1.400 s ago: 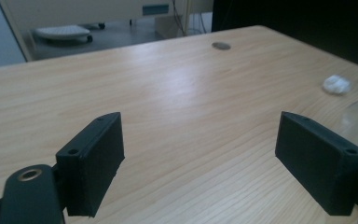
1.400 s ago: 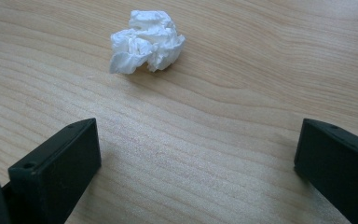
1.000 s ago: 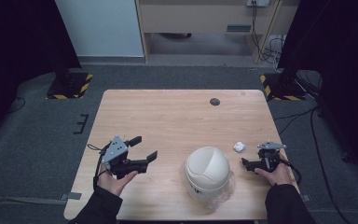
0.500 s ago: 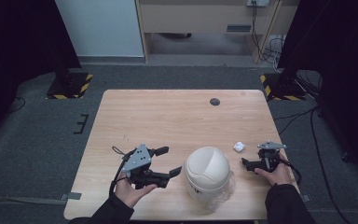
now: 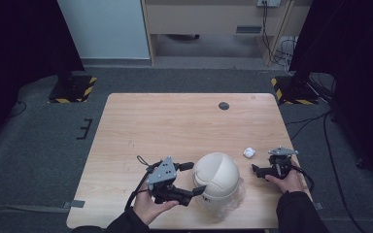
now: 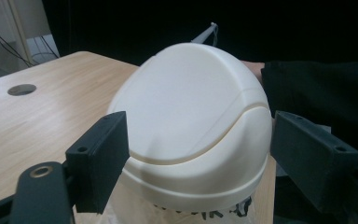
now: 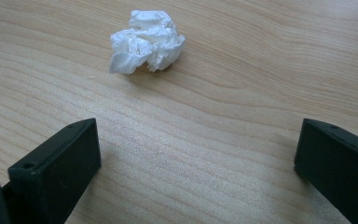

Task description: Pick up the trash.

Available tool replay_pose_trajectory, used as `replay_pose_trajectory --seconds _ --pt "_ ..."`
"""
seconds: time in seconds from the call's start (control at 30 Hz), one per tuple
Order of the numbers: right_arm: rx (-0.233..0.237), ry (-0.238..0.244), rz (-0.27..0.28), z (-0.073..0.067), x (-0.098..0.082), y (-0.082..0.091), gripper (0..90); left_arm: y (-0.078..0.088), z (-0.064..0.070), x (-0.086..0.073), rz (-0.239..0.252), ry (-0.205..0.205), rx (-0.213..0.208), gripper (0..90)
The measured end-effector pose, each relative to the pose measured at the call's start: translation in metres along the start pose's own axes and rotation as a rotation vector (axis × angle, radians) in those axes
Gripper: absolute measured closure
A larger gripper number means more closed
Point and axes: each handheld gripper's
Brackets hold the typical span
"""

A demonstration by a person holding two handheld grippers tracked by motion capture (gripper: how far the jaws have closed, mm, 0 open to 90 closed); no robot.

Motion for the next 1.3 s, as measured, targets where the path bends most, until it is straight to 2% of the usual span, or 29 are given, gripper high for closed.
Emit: replay_pose_trajectory --seconds 0.2,0.87,1.07,1.3 --pt "0.0 0.001 0.0 0.0 0.0 0.0 0.6 -0.008 0.005 0.0 -0.015 -0.008 -0.022 19.3" --pt "0.0 0.0 0.0 0.0 0.0 0.0 0.6 -0.028 0.017 -0.002 -0.076 -0.018 -0.053 19.9" --pt "0.0 0.0 0.0 0.0 0.0 0.0 0.6 -0.032 0.018 -0.001 -0.078 0.006 -0.061 19.9" --pt "0.0 0.0 0.0 0.0 0.0 0.0 0.6 -0.037 0.018 0.001 -0.088 0.005 -0.057 19.3"
Point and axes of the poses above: each handheld gripper's, and its own axes: y roughly backward along the jaws, x roughly out of its top, z roughly to its right, and after that the axes turned 9 degrees about x, right-handed
